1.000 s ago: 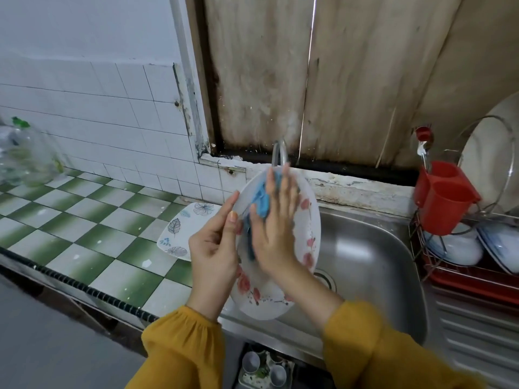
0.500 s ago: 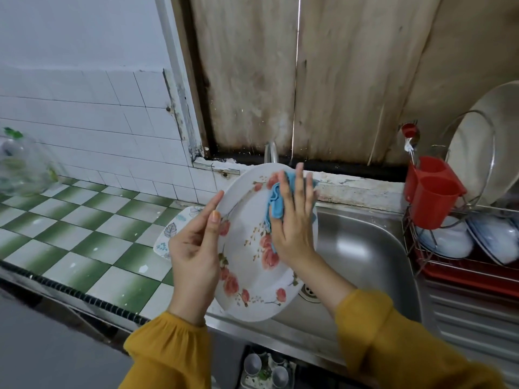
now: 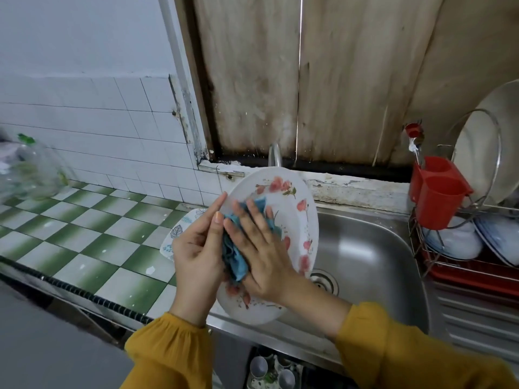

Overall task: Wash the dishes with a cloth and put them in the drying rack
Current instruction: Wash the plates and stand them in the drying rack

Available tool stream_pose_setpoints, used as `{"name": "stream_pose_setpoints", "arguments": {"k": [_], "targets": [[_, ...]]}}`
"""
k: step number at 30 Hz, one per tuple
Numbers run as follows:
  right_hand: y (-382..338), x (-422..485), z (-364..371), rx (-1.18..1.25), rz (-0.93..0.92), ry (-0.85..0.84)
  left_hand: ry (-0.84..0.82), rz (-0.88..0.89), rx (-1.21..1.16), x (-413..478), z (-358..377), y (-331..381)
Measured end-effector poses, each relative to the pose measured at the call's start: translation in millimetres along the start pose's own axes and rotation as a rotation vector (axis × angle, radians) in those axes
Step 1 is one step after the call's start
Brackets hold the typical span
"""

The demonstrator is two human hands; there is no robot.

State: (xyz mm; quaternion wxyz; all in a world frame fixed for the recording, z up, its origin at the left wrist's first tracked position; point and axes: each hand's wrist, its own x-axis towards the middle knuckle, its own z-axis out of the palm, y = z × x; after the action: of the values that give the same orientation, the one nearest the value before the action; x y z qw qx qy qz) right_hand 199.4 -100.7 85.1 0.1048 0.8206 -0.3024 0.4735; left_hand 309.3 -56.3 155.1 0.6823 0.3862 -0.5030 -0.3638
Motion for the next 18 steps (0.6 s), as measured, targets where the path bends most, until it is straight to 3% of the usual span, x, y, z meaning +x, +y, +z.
{"name": "stream_pose_setpoints", "arguments": {"k": [2,5,7,9,14,16,18], "targets": [[24,2,-2,-0.051,0.113,0.009,0.016,0.012,0.028,1,-4,-1],[41,27,-12,-0.023,0.527,0.166,-0.007,0.031,0.057,0,0,1],[30,45,-15,0.047,0.66,0.239,-0.015,0.052,0.054,2,6,4],[4,50,-13,0.112,0.601,0.212,-0.023,0.061,0.024,6,11,9],[-34,-11,2,0.093,0.121,0.064,-0.046,0.022,-0.032,13,11,14],[-16,-37,4,-0.026,0.073,0.015,-0.022,0.063,0.026,14,8,14],[11,-54,6,-0.123,0.163,0.012,0.005,0.069,0.036,16,3,14]]}}
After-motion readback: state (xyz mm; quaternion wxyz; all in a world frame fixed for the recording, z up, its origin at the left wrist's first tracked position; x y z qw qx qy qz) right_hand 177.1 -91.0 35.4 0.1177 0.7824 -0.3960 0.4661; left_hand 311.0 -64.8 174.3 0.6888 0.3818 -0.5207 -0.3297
